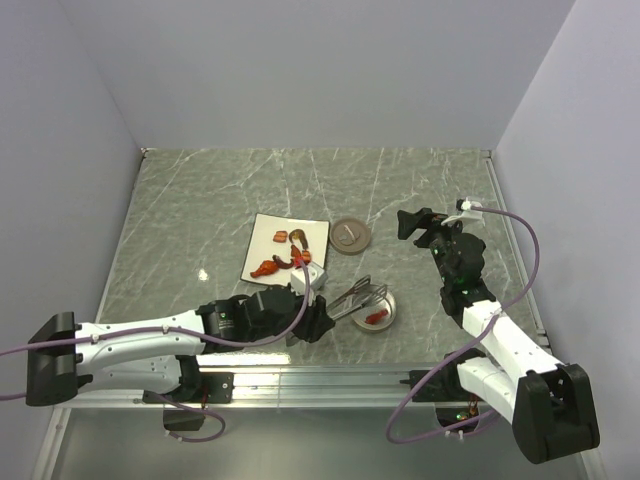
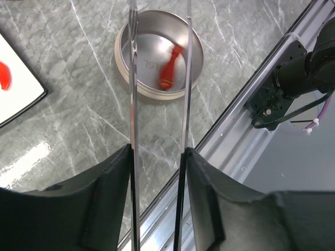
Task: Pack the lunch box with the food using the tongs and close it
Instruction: Place the food into the lunch box, then move the lunch box
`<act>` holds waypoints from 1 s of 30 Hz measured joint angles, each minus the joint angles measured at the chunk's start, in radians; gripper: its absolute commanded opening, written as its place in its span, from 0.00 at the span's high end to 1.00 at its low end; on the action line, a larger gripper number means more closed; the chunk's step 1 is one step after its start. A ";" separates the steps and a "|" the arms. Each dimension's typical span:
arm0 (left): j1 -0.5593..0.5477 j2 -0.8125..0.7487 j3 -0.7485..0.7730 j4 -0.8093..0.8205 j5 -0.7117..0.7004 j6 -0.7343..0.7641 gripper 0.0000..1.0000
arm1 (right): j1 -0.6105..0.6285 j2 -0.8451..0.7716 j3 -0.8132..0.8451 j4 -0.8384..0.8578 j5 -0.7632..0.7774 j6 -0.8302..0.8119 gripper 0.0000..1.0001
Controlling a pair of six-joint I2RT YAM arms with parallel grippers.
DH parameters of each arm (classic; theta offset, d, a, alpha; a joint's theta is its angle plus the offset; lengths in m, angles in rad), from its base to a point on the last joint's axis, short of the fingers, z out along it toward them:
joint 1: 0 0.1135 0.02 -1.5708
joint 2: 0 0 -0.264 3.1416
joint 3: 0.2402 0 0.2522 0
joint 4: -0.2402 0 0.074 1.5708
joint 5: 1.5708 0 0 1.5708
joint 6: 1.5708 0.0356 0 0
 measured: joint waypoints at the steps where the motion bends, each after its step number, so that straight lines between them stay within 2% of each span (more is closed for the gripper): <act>1: -0.002 0.000 0.000 0.001 0.000 0.000 0.48 | 0.000 0.000 0.000 0.000 0.000 0.000 0.05; 6: -0.003 -0.001 0.000 0.001 -0.009 -0.002 0.50 | 0.000 -0.002 0.000 -0.007 0.000 0.004 0.05; 10: -0.004 -0.010 0.000 -0.006 -0.069 -0.006 0.54 | 0.000 -0.005 0.000 -0.027 -0.001 0.020 0.07; 14: -0.004 -0.035 0.000 -0.003 -0.167 -0.008 0.54 | 0.009 -0.013 -0.008 -0.060 0.006 0.050 0.14; 16: -0.004 -0.041 0.000 -0.003 -0.226 -0.009 0.55 | 0.037 -0.031 -0.026 -0.090 0.025 0.065 0.19; 19: 0.011 -0.039 0.000 -0.001 -0.306 -0.011 0.54 | 0.127 -0.063 -0.039 -0.172 0.082 0.089 0.21; 23: 0.105 -0.011 0.000 0.047 -0.343 -0.001 0.54 | 0.278 -0.072 -0.039 -0.278 0.161 0.121 0.23; 30: 0.366 0.013 0.001 0.167 -0.278 0.062 0.54 | 0.405 -0.089 -0.036 -0.504 0.299 0.216 0.25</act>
